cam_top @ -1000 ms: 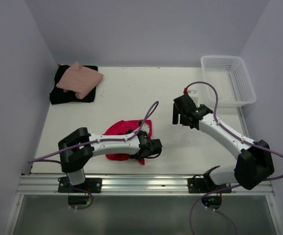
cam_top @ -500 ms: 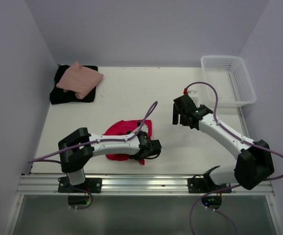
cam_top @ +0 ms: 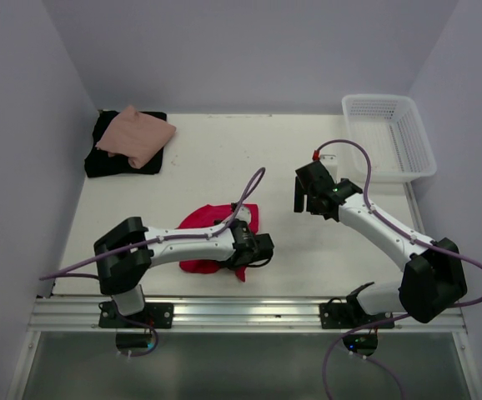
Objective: Fold and stack the t-shirts
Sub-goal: Flatten the tshirt out
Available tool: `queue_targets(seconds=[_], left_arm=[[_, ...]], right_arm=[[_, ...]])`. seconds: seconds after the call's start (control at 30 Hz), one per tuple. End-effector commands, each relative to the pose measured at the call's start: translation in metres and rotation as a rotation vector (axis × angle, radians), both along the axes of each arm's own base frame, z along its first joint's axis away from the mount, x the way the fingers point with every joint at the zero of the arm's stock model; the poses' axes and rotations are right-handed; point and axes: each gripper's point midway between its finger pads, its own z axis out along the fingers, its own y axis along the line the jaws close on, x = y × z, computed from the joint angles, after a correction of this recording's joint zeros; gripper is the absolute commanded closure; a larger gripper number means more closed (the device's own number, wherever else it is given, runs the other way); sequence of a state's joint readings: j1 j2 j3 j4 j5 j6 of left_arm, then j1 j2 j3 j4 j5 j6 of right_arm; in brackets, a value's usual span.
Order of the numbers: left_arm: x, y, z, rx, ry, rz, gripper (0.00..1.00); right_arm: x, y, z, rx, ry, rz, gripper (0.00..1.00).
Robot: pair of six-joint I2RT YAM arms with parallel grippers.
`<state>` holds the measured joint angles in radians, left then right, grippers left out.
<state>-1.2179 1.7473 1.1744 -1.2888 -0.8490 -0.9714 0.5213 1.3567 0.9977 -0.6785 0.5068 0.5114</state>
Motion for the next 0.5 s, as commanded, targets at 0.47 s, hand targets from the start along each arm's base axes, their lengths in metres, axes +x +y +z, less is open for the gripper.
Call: queue_targets(seconds=[0.47], left_arm=[[0.080, -0.028, 0.182, -0.221, -0.331, -0.082, 1.00]], right_arm=[[0.003, -0.010, 0.012, -0.026, -0.048, -0.039, 0.01]])
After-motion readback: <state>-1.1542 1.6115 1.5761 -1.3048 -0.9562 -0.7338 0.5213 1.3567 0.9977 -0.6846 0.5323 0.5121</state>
